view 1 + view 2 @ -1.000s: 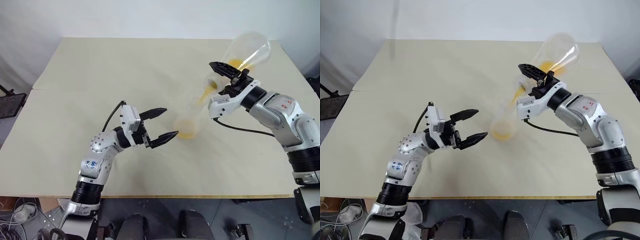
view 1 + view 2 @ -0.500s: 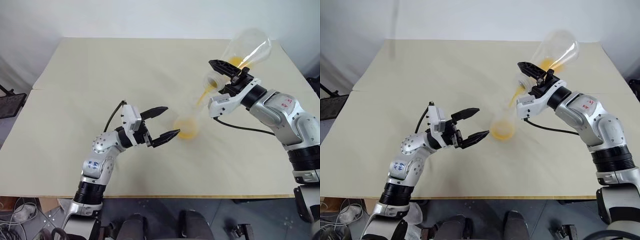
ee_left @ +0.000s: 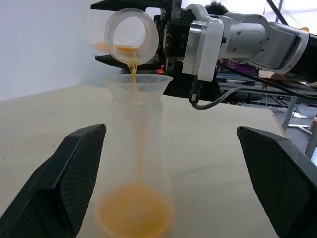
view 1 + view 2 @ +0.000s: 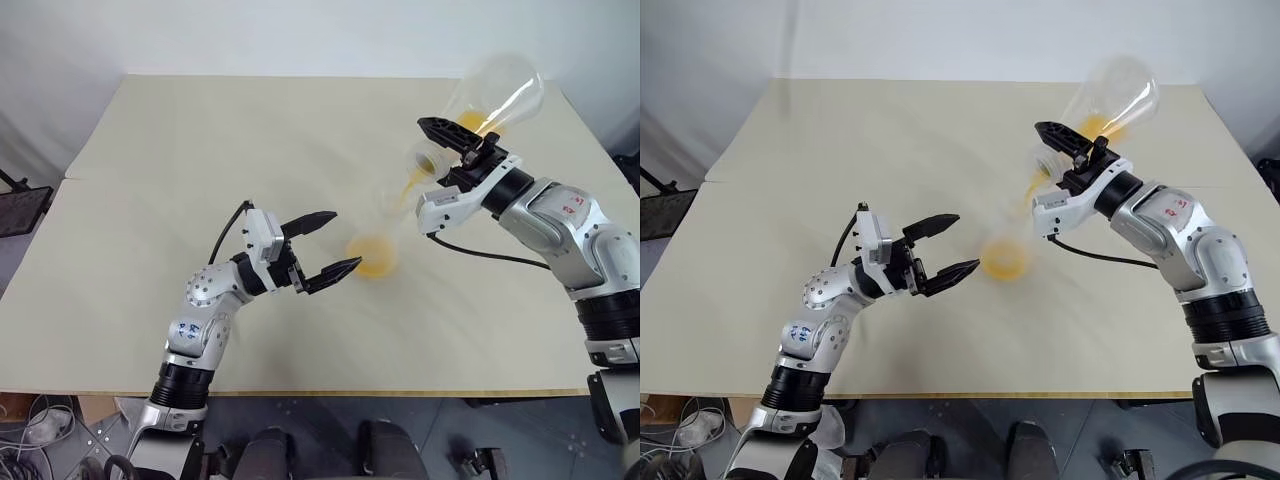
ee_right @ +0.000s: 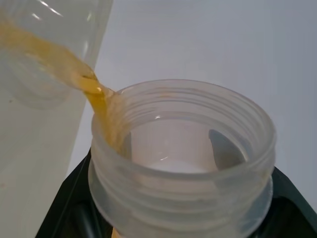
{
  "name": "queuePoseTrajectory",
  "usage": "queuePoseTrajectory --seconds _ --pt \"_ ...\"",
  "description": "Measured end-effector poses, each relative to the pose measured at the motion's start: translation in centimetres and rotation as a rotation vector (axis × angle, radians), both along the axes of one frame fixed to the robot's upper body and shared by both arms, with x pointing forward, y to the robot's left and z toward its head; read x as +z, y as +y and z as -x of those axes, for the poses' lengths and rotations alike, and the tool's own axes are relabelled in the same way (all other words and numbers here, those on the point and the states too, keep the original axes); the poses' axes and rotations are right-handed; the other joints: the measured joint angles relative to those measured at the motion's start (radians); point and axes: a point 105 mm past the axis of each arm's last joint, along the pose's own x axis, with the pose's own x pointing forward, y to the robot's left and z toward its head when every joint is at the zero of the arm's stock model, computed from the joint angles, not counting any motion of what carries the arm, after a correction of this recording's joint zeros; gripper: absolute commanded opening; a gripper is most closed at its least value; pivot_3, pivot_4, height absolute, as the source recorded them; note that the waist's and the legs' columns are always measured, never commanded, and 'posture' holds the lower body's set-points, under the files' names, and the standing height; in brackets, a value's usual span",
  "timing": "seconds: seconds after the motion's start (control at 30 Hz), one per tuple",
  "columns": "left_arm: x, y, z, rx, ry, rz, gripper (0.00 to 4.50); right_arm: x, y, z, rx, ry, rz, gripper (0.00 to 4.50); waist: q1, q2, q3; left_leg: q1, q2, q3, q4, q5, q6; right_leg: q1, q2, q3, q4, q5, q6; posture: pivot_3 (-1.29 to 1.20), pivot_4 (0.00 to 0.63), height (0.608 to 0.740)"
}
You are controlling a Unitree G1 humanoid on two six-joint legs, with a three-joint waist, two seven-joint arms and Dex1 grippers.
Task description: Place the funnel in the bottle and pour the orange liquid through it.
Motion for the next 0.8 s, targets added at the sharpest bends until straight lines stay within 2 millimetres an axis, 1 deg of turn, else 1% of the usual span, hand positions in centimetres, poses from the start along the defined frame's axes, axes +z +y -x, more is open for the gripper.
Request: queuePoseTrajectory --seconds 0.57,0.8 --pt "-0.03 -0.08 -0.04 0.003 0.002 0.004 4.5 0.4 0.16 0.09 0.009 -0.021 -0.002 2.48 0.0 0.0 0.0 0.0 0.0 0.0 0.0 0.0 0.0 0.0 0.0 0.0 0.0 0.0 0.0 0.0 0.15 0.74" --pt "-0.45 0.04 -0.39 0.015 0.021 0.007 4.5 0.08 0.49 0.1 0.019 -0.027 0.015 2.48 0.0 0.0 0.0 0.0 0.0 0.0 0.0 0.0 0.0 0.0 0.0 0.0 0.0 0.0 0.0 0.0 0.15 0.74"
